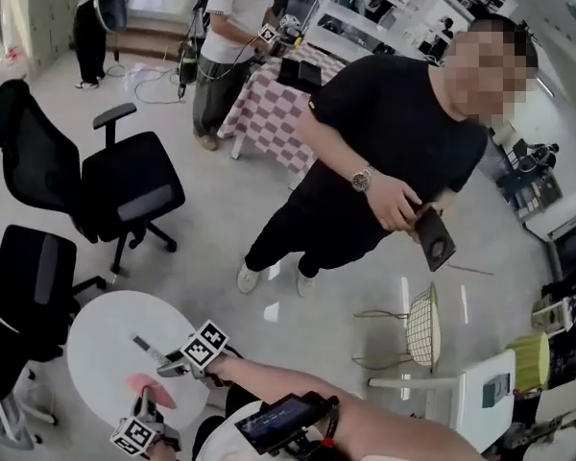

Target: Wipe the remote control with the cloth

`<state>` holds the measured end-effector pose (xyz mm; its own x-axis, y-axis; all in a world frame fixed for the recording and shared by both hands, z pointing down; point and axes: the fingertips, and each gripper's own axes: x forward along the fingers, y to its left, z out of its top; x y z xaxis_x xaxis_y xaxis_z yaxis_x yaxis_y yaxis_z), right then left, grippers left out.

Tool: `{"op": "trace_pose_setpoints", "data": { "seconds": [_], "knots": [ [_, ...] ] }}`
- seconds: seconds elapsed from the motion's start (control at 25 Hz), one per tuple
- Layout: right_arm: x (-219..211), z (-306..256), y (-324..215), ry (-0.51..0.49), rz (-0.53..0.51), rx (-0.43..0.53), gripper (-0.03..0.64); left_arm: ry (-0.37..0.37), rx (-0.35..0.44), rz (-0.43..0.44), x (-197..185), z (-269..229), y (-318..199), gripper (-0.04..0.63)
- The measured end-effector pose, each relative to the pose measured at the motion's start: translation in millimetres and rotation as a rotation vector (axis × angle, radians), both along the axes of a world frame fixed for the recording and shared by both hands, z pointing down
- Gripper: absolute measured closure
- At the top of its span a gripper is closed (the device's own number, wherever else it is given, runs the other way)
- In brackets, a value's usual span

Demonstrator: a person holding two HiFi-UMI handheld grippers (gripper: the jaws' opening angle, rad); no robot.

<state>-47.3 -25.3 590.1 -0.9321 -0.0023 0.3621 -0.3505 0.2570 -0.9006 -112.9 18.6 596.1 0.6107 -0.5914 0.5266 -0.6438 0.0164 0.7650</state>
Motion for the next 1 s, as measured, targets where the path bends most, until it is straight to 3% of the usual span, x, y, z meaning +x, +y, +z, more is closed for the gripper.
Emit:
{"op": "trace_pose_setpoints", "data": {
  "seconds": [0.12, 0.24, 0.4, 0.52, 0.68, 1.0],
  "knots": [
    [30.8, -44.2, -11.9, -0.051, 0.087, 0.059, 0.360, 0.009, 0.005, 0.029, 31.7, -25.8, -15.9, 0.569],
    [57.1, -96.4, -15.5, -0.101, 0.175, 0.146, 0.359, 0.089, 0.072, 0.091, 69.7, -61.3, -22.4, 0.569],
    [45.6, -118.0, -11.4, -0.169, 0.240, 0.231, 0.359, 0.173, 0.186, 0.197, 76.0, -76.0, -25.8, 0.569],
    [53.0, -138.3, -21.9, -0.188, 0.267, 0.296, 0.360, 0.197, 0.197, 0.261, 100.3, -104.3, -36.4, 0.569],
    [34.3, -140.8, -17.1, -0.226, 0.235, 0.315, 0.360, 0.187, 0.177, 0.238, 95.4, -112.9, -40.0, 0.569],
    [-4.1, -112.3, 5.8, -0.071, 0.058, 0.390, 0.359, 0.276, 0.151, 0.117, 46.8, -122.2, -50.2, 0.569]
  ]
}}
